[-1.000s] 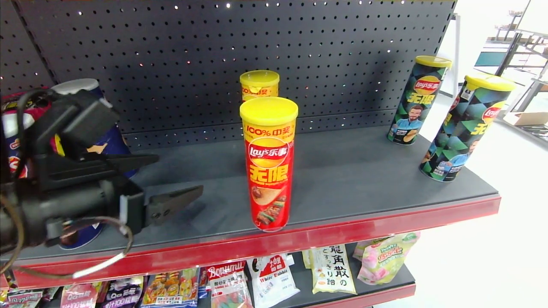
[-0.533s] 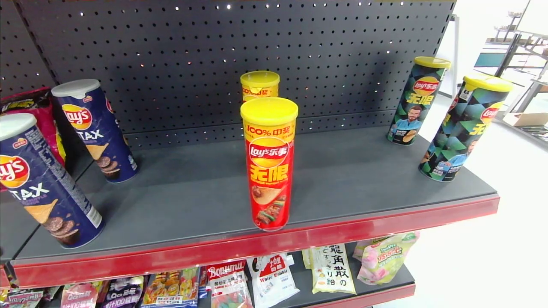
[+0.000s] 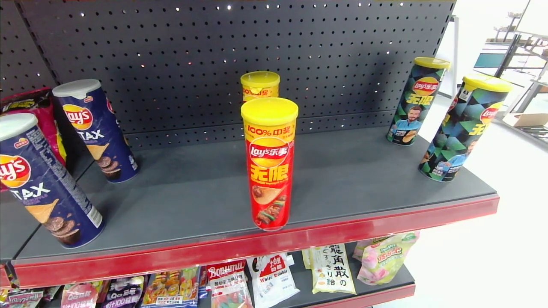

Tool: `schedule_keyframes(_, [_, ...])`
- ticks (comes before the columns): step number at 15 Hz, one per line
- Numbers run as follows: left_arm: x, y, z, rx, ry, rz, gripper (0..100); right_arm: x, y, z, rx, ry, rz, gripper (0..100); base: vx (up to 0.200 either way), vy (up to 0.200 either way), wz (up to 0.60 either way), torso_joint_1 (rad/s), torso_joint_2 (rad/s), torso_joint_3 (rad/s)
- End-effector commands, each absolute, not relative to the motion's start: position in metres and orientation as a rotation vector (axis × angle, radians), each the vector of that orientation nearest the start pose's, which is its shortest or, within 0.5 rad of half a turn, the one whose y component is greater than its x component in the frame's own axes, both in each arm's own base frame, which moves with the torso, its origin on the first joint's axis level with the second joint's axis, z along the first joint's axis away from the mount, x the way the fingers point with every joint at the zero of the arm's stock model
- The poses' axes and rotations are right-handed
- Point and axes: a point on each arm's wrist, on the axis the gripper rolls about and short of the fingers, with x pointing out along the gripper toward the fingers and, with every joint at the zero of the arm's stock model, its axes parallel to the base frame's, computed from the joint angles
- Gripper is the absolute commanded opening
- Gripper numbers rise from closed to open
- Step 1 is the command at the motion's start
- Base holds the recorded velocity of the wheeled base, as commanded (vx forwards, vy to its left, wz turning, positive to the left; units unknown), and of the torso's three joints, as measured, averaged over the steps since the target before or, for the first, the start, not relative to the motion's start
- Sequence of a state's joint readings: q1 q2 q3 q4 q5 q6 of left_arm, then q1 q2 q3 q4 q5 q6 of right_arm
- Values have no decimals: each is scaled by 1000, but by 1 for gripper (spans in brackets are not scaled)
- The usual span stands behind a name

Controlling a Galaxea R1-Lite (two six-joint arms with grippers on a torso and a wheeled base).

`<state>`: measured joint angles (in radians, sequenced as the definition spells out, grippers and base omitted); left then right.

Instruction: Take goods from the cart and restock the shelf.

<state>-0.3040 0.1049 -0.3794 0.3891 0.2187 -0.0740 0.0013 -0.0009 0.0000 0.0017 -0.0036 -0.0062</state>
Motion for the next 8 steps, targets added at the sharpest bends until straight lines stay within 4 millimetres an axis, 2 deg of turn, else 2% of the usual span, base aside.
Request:
schedule_keyframes(1, [-43, 17, 133, -36, 144, 36, 100, -23, 0, 75, -6, 2, -2, 100, 0, 0, 0, 0, 0, 0])
schedule_keyframes(2, [-42, 17, 125, -29, 151, 82, 100, -23, 0, 75, -6, 2, -2, 100, 0, 0, 0, 0, 0, 0])
schedule_keyframes(6, [-42, 17, 128, -28, 150, 208, 100, -23, 0, 75, -6, 2, -2, 100, 0, 0, 0, 0, 0, 0])
schedule_keyframes(8, [-38, 11, 131, -32, 187, 327, 100, -23, 0, 75, -6, 3, -2, 100, 0, 0, 0, 0, 0, 0])
